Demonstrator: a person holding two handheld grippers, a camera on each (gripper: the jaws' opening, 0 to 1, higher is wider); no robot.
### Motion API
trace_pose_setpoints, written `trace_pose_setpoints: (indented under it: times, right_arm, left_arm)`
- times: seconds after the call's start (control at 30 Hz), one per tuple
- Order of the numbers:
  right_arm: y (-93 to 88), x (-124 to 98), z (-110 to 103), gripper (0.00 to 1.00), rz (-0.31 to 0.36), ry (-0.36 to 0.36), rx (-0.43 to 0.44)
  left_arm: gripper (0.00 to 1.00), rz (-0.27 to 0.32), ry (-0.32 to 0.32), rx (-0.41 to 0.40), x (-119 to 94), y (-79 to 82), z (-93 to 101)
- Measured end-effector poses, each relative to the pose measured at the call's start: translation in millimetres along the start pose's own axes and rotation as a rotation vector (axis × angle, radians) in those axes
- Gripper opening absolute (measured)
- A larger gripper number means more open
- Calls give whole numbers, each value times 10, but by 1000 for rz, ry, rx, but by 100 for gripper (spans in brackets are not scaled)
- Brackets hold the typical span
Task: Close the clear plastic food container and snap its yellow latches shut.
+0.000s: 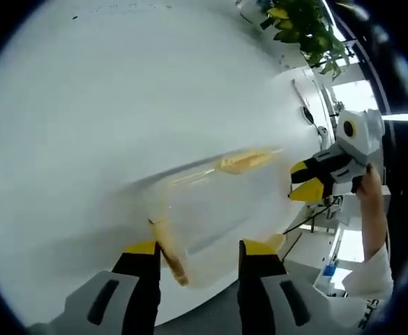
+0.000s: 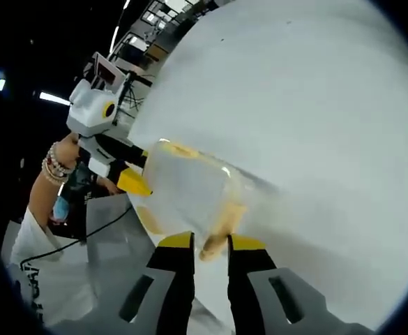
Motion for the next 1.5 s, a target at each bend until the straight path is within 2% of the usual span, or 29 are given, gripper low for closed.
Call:
trace_pose_setpoints:
  times: [0.07, 0.13, 0.17, 0.27, 0.47, 0.67, 0.8, 0.87, 0.93, 1.0, 1.03, 1.07, 1.1, 1.17, 1.2, 1.23, 1.27, 1.3, 1.33, 1.37, 1.43, 1.47, 1.5]
  right_arm:
    - [-3, -3, 11, 11, 3, 5, 4]
    - [-23, 0, 30, 10, 30, 31, 37]
    - [-64, 21, 28, 9, 47, 56, 95]
    - [-126, 31, 57, 10, 57, 74, 118]
    - [-62, 59, -22, 11, 40, 38, 54]
    - [-7, 61, 9, 13, 51, 36, 64]
    - [50, 49, -29, 18, 36, -47, 34]
    - [63, 20, 10, 29, 11, -138, -15]
    - [87, -1, 44, 39, 2, -190, -83]
    - [74, -23, 28, 43, -19, -175, -106]
    - [75, -31, 24, 40, -22, -170, -117]
    - [114, -46, 2, 35, -23, -158, -161]
    - [120, -60, -44, 31, -8, -150, -163]
    - [227, -136, -76, 23, 19, -160, -236]
    - [284, -153, -101, 23, 42, -148, -251]
    - [343, -189, -159, 24, 74, -114, -243]
    - [407, -195, -192, 25, 98, -92, -242]
    - [487, -211, -239, 25, 136, -66, -259]
    - [550, -203, -269, 22, 158, -56, -286]
    - [605, -187, -326, 16, 187, -48, -320]
    - [661, -114, -431, 8, 194, -14, -380]
    - [686, -70, -464, 7, 194, -6, -377]
    - [700, -7, -519, 8, 206, 12, -383]
  left_arm:
    - [37, -4, 1, -3, 0, 4, -4]
    - [39, -3, 0, -3, 4, -6, -4]
    - [39, 1, -1, -4, 5, -16, 0]
    - [39, 0, -4, -4, -12, 1, -12]
    - [40, 8, -15, 9, -38, -9, -35]
    - [41, 55, -58, 9, -43, -37, -98]
    - [42, 79, -74, -3, -39, -63, -122]
    - [48, 90, -67, 7, -34, -73, -141]
    - [58, 124, -9, 42, -41, -68, -204]
    - [63, 138, 8, 105, -78, -74, -232]
    - [61, 144, 12, 136, -111, -76, -238]
    - [57, 174, 27, 191, -177, -62, -243]
    - [53, 203, 41, 220, -228, -53, -243]
    - [48, 288, 49, 302, -366, -24, -212]
    - [48, 312, 28, 311, -401, -24, -183]
    - [46, 315, -21, 311, -442, -53, -133]
    - [41, 319, -57, 299, -459, -66, -92]
    - [34, 335, -101, 320, -467, -81, -25]
    - [27, 349, -115, 349, -469, -77, 11]
    - [20, 374, -109, 408, -446, -84, 65]
    - [19, 407, -88, 529, -363, -105, 161]
    - [19, 410, -78, 583, -319, -122, 199]
    - [19, 403, -65, 674, -254, -153, 248]
Point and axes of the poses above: the point that each gripper's makers call its tool centre point, and the gripper's own axes: x roughly forward along the fingers, z roughly to its right, y roughly out of its top, the point moved 9 cm from there along -x, roughly backward along the fingers, and after that the axes turned 14 degrees about -x, right-handed, at the moved point
